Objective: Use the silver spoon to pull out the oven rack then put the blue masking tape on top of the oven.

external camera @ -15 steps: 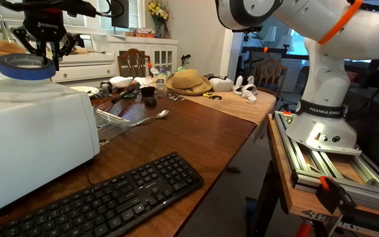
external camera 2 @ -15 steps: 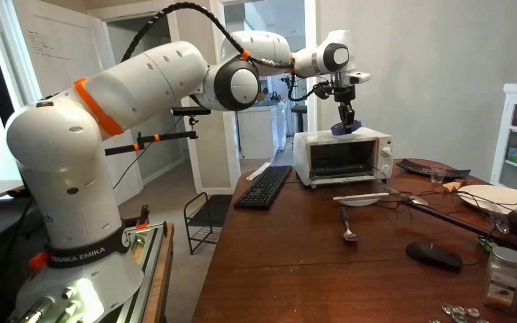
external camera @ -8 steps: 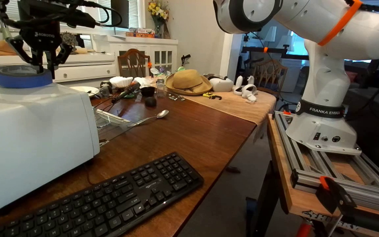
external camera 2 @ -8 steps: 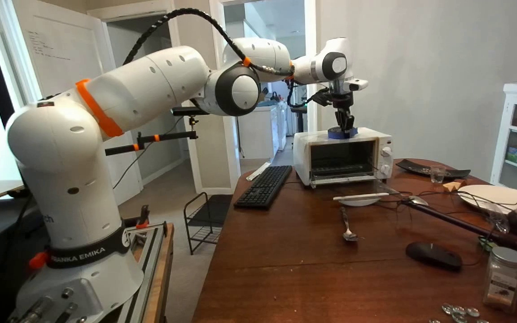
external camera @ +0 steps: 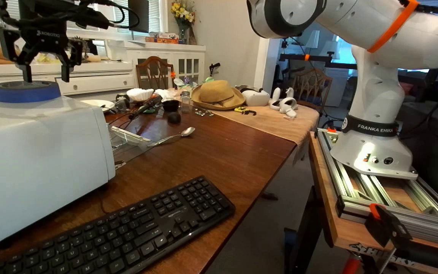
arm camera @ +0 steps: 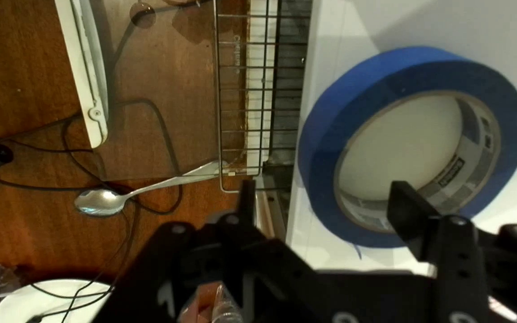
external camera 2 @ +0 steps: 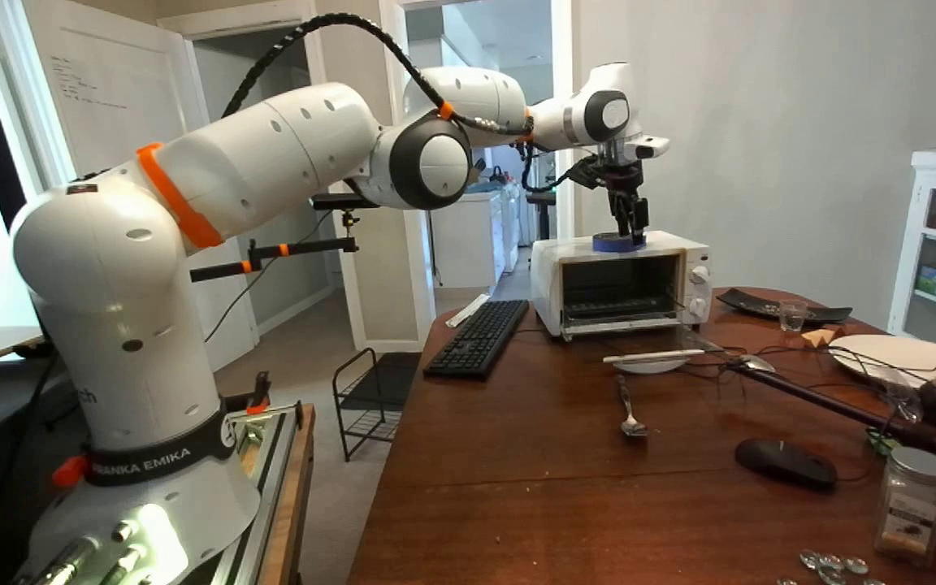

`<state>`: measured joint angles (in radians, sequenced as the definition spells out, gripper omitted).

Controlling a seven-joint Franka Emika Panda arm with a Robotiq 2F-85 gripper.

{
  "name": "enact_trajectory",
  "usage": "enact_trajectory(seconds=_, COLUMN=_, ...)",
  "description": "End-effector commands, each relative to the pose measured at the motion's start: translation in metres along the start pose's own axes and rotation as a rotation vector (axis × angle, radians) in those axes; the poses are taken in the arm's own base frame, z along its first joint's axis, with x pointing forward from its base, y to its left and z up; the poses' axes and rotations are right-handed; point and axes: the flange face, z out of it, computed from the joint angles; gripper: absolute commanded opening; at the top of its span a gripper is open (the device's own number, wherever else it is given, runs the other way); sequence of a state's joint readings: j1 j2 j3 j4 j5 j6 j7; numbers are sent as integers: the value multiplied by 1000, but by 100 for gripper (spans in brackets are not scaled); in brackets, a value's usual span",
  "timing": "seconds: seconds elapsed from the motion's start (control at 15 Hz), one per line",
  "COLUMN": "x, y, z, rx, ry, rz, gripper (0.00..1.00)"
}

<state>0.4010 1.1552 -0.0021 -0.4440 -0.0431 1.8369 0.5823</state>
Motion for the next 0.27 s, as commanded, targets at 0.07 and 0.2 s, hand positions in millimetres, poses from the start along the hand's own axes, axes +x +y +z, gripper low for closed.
enact_trajectory(seconds=0.07, x=17, y=8, z=-39, rx=-39, ry=136, rz=103, gripper=100)
enact_trajectory(seconds=0.2, x=16, y=10, z=-35, rx=-25, ry=98, rz=68, gripper=100)
